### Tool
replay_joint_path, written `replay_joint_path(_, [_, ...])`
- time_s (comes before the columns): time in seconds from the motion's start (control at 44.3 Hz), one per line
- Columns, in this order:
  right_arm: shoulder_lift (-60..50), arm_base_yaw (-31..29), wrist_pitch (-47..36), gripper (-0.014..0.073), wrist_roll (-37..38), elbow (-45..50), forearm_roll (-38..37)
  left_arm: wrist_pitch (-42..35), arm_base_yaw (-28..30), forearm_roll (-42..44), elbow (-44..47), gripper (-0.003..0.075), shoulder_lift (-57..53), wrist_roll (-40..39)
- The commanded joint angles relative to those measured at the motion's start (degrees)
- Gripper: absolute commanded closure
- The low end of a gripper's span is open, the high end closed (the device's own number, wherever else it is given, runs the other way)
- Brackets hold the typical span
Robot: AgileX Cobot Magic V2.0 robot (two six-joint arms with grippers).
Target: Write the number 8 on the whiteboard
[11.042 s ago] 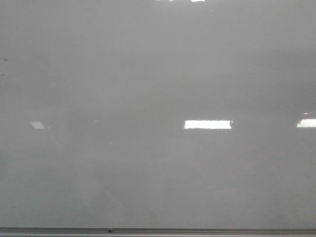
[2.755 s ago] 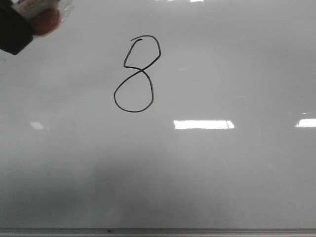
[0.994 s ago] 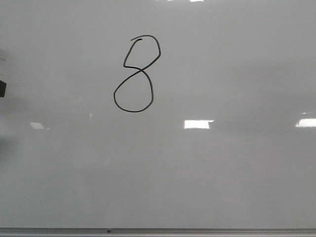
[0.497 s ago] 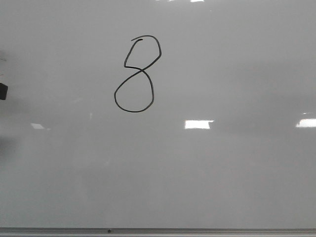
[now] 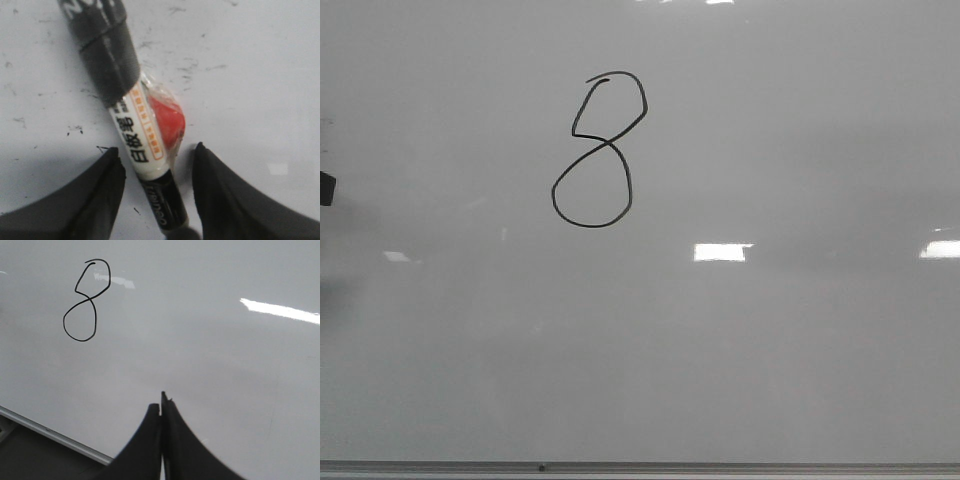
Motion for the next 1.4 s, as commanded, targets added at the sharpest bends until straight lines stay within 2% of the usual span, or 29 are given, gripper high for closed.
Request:
replay_joint_path(0.0, [0.14, -0.45, -4.29, 0.0661, -0.11, -1.55, 0.97, -3.84, -0.24, -0.06, -1.62, 0.0326, -2.85, -0.37])
replay_joint_path(0.09, [0.14, -0.45, -4.29, 0.0661, -0.11, -1.55, 0.97, -2.69, 0.56, -0.06, -1.62, 0.0258, -4.22, -0.26])
replay_joint_path(0.203, [0.14, -0.45, -4.29, 0.0661, -0.11, -1.55, 0.97, -0.05, 3.16, -0.06, -1.11, 0.0213, -6.69, -0.26])
replay_joint_path(0.339, [0.14, -0.45, -4.29, 0.0661, -0.11, -1.55, 0.97, 3.28, 6.27, 0.08, 0.85, 0.0213, -12.14, -0.02])
replay_joint_path(0.542, [0.14, -0.45, -4.29, 0.0661, -0.11, -1.55, 0.97, 8.88, 6.22, 6.61, 2.99, 0.0225, -26.26, -0.02])
replay_joint_path(0.587, [0.14, -0.45, -4.29, 0.0661, -0.11, -1.55, 0.97, 10.40, 5.98, 6.61, 3.15, 0.0244, -29.61, -0.02])
replay_joint_path(0.7, [0.14, -0.45, -4.29, 0.0661, -0.11, -1.55, 0.97, 14.59, 5.96, 6.61, 3.25, 0.0354, -38.60, -0.02])
replay_joint_path(0.994, [0.14, -0.45, -4.15, 0.0661, -0.11, -1.55, 0.97, 27.31, 5.96, 6.61, 3.43, 0.0731, -57.92, -0.02])
replay_joint_path(1.377, [0.14, -0.45, -4.15, 0.0661, -0.11, -1.55, 0.97, 28.56, 5.96, 6.33, 3.43, 0.0739, -63.43, -0.02])
